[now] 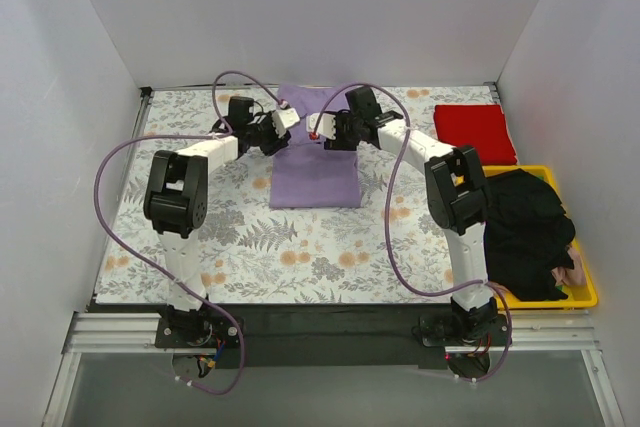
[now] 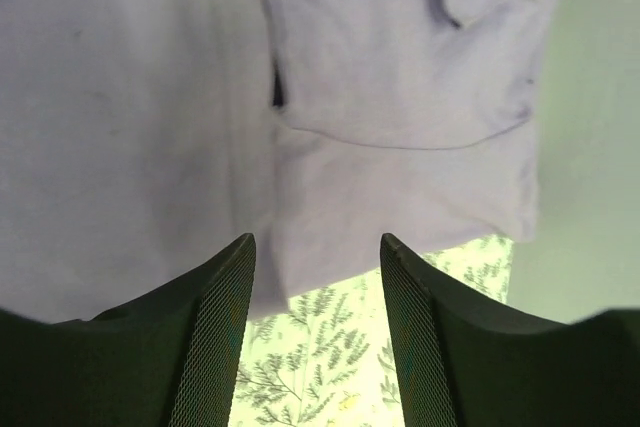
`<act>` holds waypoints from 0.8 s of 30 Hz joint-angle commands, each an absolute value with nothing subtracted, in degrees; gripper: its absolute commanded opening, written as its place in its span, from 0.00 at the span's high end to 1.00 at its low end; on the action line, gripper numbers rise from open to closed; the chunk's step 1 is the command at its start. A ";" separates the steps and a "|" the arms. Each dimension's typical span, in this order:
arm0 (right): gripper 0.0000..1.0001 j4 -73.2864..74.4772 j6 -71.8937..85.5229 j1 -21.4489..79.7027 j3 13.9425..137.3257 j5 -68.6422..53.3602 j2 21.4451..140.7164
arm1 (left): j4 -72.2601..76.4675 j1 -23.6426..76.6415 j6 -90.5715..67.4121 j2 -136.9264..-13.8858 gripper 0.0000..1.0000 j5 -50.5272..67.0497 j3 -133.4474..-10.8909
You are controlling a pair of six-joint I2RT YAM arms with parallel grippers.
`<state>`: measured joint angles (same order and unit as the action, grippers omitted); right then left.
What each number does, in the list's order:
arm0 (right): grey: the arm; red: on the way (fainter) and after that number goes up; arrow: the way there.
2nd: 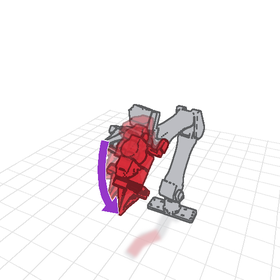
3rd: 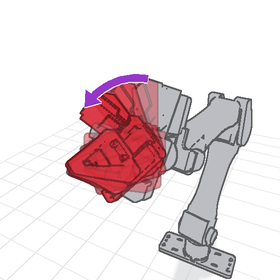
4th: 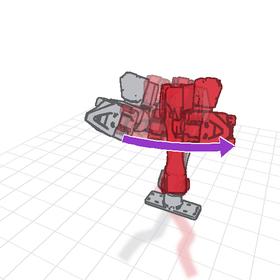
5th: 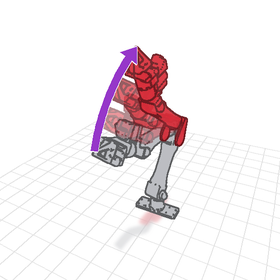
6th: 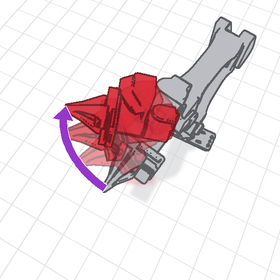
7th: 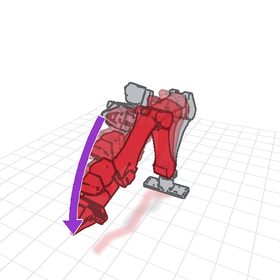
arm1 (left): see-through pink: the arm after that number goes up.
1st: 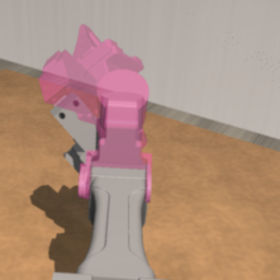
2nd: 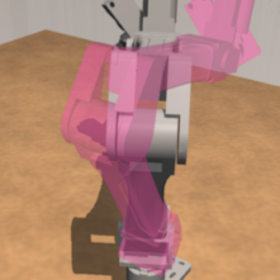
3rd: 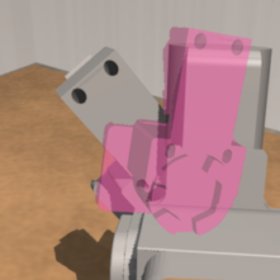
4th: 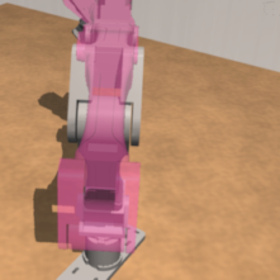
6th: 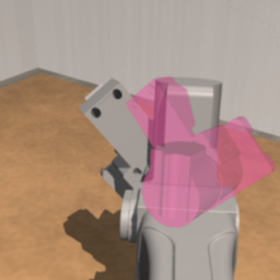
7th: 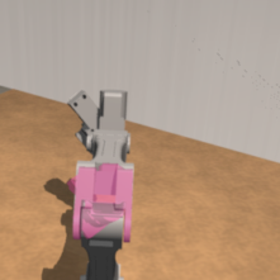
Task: Fold and stack the t-shirts
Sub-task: Fold the tshirt
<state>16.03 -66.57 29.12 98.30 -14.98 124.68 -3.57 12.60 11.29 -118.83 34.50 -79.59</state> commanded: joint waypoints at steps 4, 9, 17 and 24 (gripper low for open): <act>0.41 15.81 -61.18 28.74 99.85 -14.94 113.93 | -6.14 9.41 0.62 -108.91 0.61 36.38 -82.45; 0.53 24.25 -57.05 29.00 92.48 -20.82 106.10 | -14.85 9.40 3.25 -97.77 0.49 44.45 -70.88; 0.60 27.42 -54.40 33.91 74.56 -23.82 98.26 | -15.73 12.83 8.34 -92.46 0.48 43.77 -56.96; 0.59 23.56 -54.67 37.97 68.73 -18.55 100.10 | -15.91 13.54 12.21 -96.76 0.49 42.45 -57.30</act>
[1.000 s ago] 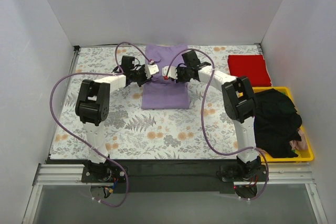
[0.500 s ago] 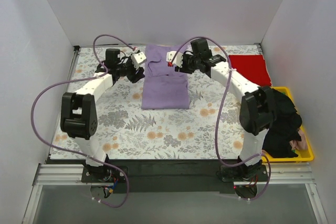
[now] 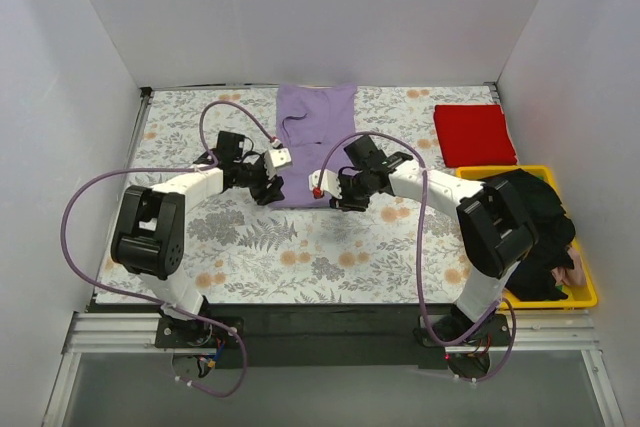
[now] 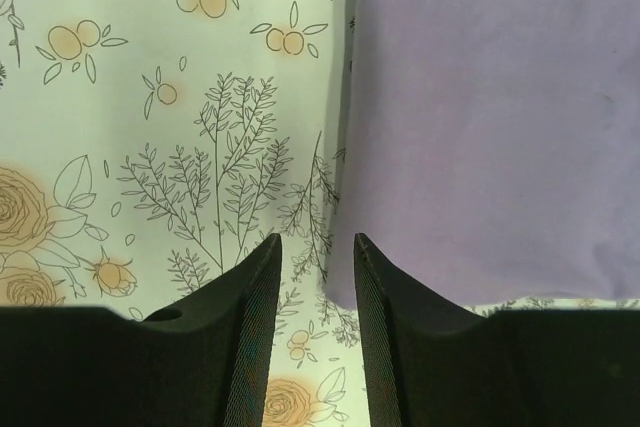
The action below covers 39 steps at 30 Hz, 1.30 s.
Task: Fold and stack the t-shirts
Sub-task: Fold the tshirt
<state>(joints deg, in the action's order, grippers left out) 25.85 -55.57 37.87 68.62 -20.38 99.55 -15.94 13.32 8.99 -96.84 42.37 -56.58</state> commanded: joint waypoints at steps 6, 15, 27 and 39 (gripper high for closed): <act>0.58 20.83 -55.98 37.88 67.24 -15.38 103.88 | -18.28 14.15 17.83 -99.66 0.50 41.58 -57.48; 0.58 17.75 -55.81 37.88 64.86 -11.34 106.87 | -19.51 14.33 22.14 -103.53 0.54 39.38 -58.27; 0.99 19.34 -55.46 37.79 64.51 -10.81 106.18 | -23.12 14.33 25.67 -103.02 0.63 39.37 -58.89; 0.99 20.57 -54.93 37.79 64.86 -12.04 104.85 | -23.38 14.41 26.19 -94.74 0.62 42.80 -55.72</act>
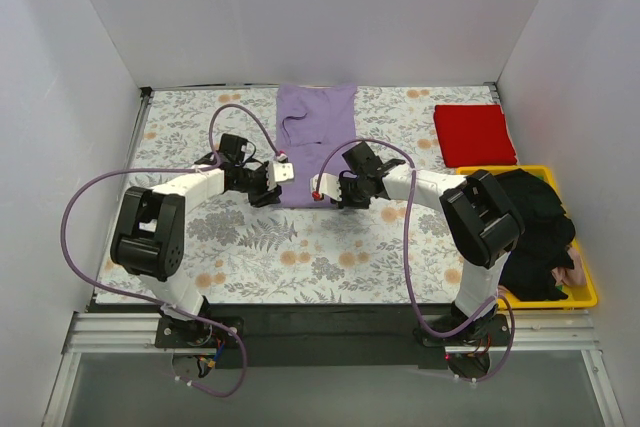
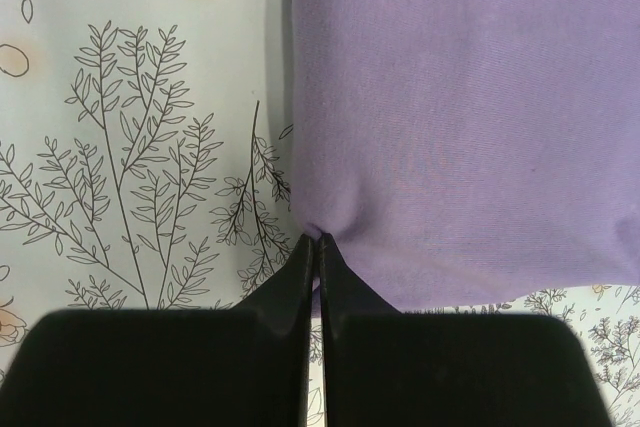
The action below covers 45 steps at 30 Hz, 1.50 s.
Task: Fold and stack the t-shirts
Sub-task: Fold the tshirt
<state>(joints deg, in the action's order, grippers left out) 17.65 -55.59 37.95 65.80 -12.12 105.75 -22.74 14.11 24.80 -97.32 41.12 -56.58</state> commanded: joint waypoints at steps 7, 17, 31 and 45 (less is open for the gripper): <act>0.99 20.65 -55.11 37.71 64.25 -12.13 104.68 | -23.64 14.41 27.86 -99.57 0.69 41.05 -55.99; 0.99 22.23 -55.28 37.71 64.07 -12.57 104.07 | -25.13 14.59 31.29 -101.51 0.83 38.85 -53.97; 0.99 33.11 -54.58 37.88 62.41 -19.50 95.64 | -39.18 15.03 30.85 -91.94 1.00 42.62 -56.96; 0.99 53.96 -55.63 45.36 66.00 -24.00 74.97 | -58.18 21.53 10.20 -64.95 1.00 50.11 -57.72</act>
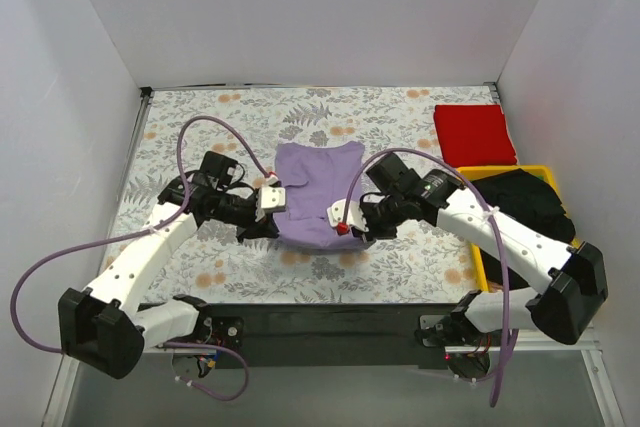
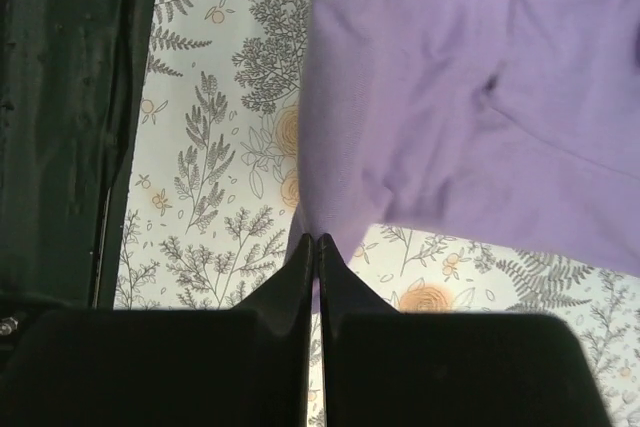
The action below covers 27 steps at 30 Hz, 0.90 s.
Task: Fold and stack the t-shirts
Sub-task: Fold the tshirt
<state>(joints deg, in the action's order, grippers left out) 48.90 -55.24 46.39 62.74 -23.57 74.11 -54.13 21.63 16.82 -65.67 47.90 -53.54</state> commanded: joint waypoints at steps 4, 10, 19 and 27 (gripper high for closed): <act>0.99 54.84 -58.70 41.23 73.71 -24.52 80.76 | -54.94 20.05 11.07 -70.46 1.00 46.15 -61.94; 0.99 55.98 -65.82 34.02 85.85 -24.52 92.27 | -50.46 14.07 13.01 -84.35 1.00 48.25 -74.07; 0.99 56.60 -73.47 26.99 108.61 -23.99 114.15 | -42.28 10.99 14.50 -106.75 1.00 46.94 -87.88; 0.99 53.88 -74.45 25.58 117.95 -21.89 132.18 | -32.45 11.07 11.26 -119.35 1.00 40.79 -90.97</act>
